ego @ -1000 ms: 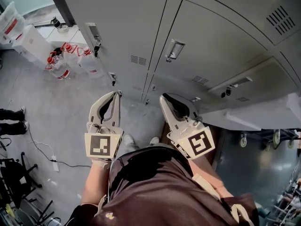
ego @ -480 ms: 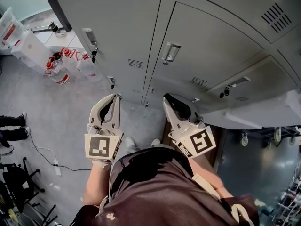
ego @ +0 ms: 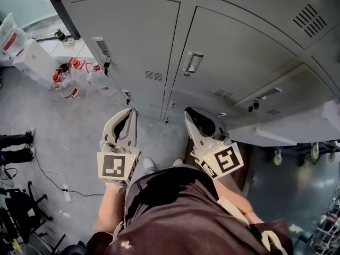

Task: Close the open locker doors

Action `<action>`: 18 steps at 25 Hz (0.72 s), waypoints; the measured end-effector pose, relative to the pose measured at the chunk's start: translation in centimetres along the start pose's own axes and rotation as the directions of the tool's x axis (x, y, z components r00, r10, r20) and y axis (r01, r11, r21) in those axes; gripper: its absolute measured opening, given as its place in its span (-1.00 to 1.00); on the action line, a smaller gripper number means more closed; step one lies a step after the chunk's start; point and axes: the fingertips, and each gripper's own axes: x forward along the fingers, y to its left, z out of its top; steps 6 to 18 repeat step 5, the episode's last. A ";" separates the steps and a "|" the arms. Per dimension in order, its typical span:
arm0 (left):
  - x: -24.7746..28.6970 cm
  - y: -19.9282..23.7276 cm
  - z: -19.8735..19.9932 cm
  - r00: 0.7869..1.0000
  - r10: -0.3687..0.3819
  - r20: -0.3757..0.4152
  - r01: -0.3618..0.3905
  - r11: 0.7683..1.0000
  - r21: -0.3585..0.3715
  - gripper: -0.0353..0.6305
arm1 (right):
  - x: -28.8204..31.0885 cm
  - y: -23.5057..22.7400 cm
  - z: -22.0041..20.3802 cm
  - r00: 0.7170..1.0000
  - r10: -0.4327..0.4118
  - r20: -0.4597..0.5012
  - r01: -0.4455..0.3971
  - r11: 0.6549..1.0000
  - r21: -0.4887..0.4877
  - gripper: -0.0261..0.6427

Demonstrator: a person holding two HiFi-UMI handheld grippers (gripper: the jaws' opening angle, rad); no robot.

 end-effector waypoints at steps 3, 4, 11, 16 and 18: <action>0.0 0.0 0.2 1.000 -0.001 0.004 0.001 1.000 0.001 -0.84 | 0.0 0.0 -0.1 1.000 -0.002 -0.004 0.002 1.000 -0.001 -0.80; 0.1 0.0 0.3 1.000 -0.001 0.007 0.001 1.000 0.000 -0.84 | 0.0 0.0 -0.1 1.000 -0.003 -0.005 0.003 1.000 -0.002 -0.80; 0.1 0.0 0.3 1.000 -0.002 0.011 0.002 1.000 0.000 -0.84 | 0.1 -0.1 -0.2 1.000 -0.004 -0.006 0.004 1.000 -0.002 -0.80; 0.1 0.0 0.3 1.000 -0.002 0.011 0.002 1.000 0.000 -0.84 | 0.1 -0.1 -0.2 1.000 -0.004 -0.006 0.004 1.000 -0.002 -0.80; 0.1 0.0 0.3 1.000 -0.002 0.011 0.002 1.000 0.000 -0.84 | 0.1 -0.1 -0.2 1.000 -0.004 -0.006 0.004 1.000 -0.002 -0.80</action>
